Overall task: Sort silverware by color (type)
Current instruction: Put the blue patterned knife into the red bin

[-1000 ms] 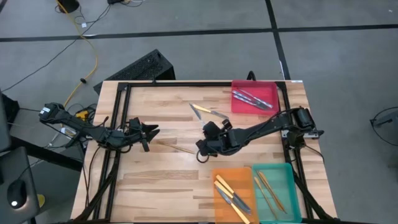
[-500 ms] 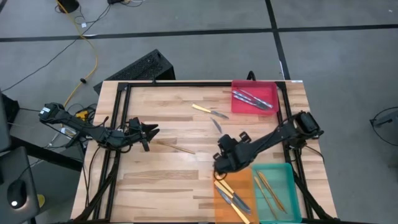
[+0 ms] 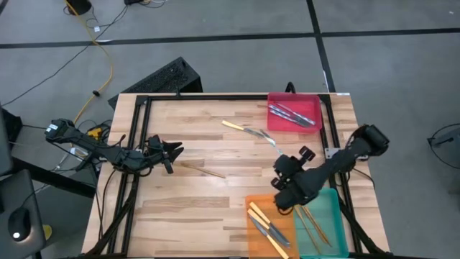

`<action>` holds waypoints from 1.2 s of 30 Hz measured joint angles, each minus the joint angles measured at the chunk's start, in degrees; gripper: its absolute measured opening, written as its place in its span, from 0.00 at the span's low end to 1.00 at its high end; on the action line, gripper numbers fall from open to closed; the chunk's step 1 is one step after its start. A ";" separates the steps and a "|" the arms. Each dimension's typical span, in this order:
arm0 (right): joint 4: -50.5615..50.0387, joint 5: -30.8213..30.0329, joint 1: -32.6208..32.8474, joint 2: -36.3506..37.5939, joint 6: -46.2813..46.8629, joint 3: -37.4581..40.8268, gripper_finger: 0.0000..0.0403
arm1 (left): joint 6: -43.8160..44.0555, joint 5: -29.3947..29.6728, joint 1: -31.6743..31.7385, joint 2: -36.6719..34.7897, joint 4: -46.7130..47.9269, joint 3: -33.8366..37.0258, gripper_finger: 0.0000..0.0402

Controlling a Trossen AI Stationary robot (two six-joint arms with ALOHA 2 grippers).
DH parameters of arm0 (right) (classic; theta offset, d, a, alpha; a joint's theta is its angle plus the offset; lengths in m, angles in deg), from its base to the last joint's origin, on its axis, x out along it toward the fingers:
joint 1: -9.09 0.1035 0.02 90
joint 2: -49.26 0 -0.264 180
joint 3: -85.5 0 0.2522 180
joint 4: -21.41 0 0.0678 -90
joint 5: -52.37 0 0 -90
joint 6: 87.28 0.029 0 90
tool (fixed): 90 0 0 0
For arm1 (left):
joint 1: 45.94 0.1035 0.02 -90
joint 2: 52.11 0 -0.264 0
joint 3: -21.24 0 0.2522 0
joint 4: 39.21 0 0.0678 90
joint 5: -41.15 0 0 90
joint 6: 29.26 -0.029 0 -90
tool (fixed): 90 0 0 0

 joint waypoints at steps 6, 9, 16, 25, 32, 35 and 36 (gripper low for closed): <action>0.32 -0.83 1.27 8.60 -12.94 2.76 0.10 | 0.23 0.15 0.00 0.00 -0.01 0.00 0.30; 0.18 -0.32 0.20 13.62 -13.78 6.20 0.10 | 0.22 0.22 0.00 0.00 0.00 0.00 0.30; 2.19 -1.44 -2.44 24.47 -12.91 18.21 0.09 | -0.31 0.97 0.00 0.00 0.02 0.00 0.30; 4.95 -1.60 -6.09 35.03 -13.37 29.89 0.09 | -0.92 1.06 0.00 0.00 0.02 0.00 0.30; 8.89 -1.61 -9.43 42.76 -17.23 31.82 0.10 | -0.88 2.57 0.00 0.00 0.04 0.00 0.30; 11.78 -1.68 -11.98 45.30 -17.70 31.82 0.10 | -0.86 4.21 0.00 0.00 0.01 0.00 0.30; 12.25 -1.66 -12.92 45.90 -17.57 31.82 0.10 | -0.84 4.81 0.00 0.00 0.00 0.00 0.30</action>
